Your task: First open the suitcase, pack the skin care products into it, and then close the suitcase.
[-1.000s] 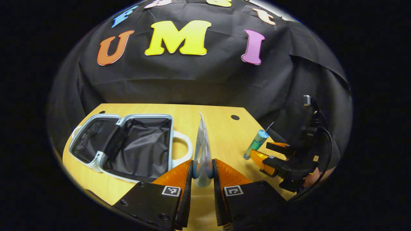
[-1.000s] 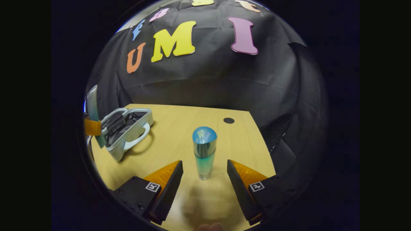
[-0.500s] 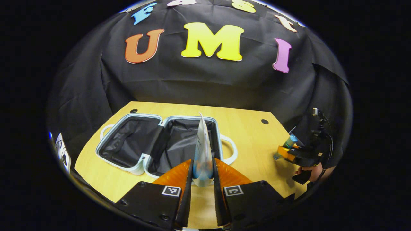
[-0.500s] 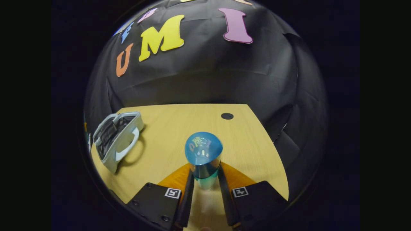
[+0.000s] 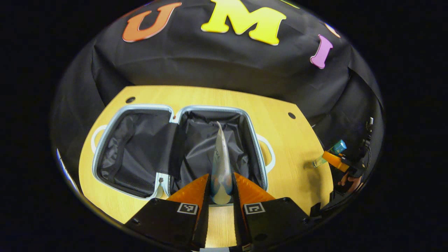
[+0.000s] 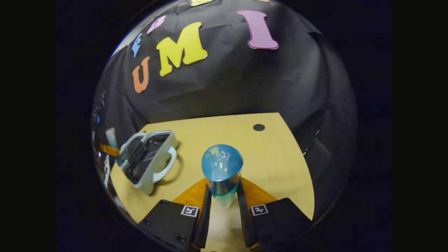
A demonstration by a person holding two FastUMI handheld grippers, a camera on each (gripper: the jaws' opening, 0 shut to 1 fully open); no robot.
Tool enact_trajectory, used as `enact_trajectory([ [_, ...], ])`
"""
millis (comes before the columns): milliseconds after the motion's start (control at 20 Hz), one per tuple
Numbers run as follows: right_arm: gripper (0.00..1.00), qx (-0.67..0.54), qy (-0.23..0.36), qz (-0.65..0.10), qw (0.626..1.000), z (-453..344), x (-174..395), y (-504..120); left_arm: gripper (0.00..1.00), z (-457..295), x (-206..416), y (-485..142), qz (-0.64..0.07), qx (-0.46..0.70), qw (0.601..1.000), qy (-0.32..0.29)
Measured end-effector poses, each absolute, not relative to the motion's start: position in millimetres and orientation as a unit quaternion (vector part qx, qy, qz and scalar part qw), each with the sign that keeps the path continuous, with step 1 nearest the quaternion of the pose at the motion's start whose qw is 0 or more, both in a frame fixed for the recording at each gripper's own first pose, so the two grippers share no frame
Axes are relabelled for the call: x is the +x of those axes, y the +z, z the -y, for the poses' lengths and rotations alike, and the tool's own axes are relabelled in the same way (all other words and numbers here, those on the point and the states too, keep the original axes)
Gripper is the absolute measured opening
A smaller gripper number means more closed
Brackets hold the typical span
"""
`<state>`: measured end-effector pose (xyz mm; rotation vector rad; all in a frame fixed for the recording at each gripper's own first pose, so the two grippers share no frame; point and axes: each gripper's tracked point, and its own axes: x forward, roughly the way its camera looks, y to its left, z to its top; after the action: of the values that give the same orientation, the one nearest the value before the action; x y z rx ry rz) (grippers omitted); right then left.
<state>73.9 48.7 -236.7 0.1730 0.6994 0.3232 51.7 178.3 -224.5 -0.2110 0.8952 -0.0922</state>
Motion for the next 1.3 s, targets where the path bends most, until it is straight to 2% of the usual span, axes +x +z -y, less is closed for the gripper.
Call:
enact_trajectory([
  [200,0.35,0.131,0.177,-0.359,0.907,-47,43,-194,0.34,-192,69,-270,-0.538,-0.119,0.831,-0.079],
  [350,0.37,0.157,0.168,-0.359,0.905,-42,17,-177,0.34,-198,68,-306,-0.617,-0.122,0.77,-0.102],
  [650,0.37,0.168,0.151,-0.375,0.899,-33,-21,-180,0.34,-211,78,-333,-0.684,-0.08,0.716,-0.11],
  [800,0.37,0.173,0.148,-0.373,0.9,-35,-25,-174,0.34,-211,79,-341,-0.7,-0.071,0.701,-0.112],
  [1050,0.37,0.165,0.16,-0.368,0.901,-47,-28,-162,0.38,-208,82,-346,-0.699,-0.076,0.703,-0.11],
  [1100,0.37,0.161,0.165,-0.367,0.901,-52,-28,-160,0.48,-208,82,-347,-0.696,-0.078,0.705,-0.11],
  [1150,0.37,0.153,0.172,-0.367,0.901,-58,-30,-158,0.48,-207,83,-345,-0.692,-0.08,0.709,-0.112],
  [1200,0.37,0.145,0.18,-0.367,0.901,-64,-30,-156,0.41,-205,83,-343,-0.688,-0.087,0.711,-0.117],
  [1300,0.37,0.13,0.201,-0.376,0.895,-83,-33,-152,0.63,-196,83,-338,-0.68,-0.094,0.716,-0.125],
])
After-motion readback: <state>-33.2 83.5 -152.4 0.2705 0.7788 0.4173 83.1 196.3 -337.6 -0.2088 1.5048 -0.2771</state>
